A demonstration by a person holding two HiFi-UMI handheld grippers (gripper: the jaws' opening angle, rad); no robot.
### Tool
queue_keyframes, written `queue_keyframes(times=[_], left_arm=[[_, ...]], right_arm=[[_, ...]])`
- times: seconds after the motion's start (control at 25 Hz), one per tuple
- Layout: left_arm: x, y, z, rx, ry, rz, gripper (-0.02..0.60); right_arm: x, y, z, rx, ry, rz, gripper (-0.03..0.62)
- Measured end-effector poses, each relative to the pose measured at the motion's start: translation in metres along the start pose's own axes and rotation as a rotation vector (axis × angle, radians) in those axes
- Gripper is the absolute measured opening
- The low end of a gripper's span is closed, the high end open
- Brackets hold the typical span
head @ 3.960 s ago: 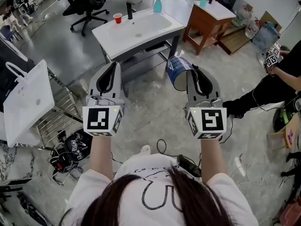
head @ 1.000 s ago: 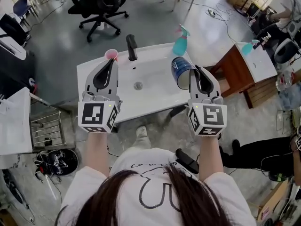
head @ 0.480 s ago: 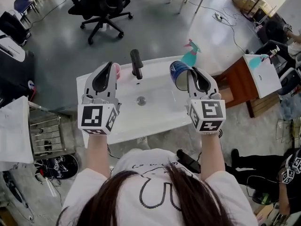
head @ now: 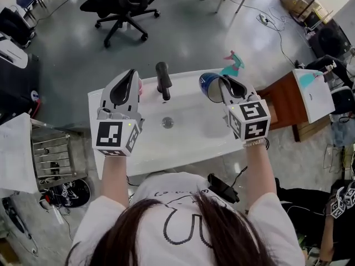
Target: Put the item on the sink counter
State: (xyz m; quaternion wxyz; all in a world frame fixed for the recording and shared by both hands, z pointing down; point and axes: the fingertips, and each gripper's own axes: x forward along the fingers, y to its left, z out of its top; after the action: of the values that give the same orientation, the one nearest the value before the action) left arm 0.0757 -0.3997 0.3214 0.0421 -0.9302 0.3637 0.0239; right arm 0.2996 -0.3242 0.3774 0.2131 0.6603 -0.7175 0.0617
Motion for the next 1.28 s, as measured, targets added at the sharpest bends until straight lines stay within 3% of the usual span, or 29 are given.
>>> queue_keyframes(times=[0.4,0.92,1.08,1.28], left_arm=[[0.009,-0.004,-0.007,0.001,0.032,0.054,0.009],[0.012,-0.010,-0.006,0.008,0.071,0.226,0.009],[0.008,-0.008,-0.008,0.023,0.092,0.274,0.010],[0.003,-0.004,-0.011,0.041,0.114,0.324,0.009]], right_arm=[[0.046,-0.001,-0.021,-0.139,0.182,0.236,0.058],[0.108,0.018,-0.054,-0.430,0.400,0.594,0.058],[0.130,0.023,-0.068,-0.445,0.471,0.674,0.058],[0.155,0.029,-0.083,-0.430,0.520,0.704,0.058]])
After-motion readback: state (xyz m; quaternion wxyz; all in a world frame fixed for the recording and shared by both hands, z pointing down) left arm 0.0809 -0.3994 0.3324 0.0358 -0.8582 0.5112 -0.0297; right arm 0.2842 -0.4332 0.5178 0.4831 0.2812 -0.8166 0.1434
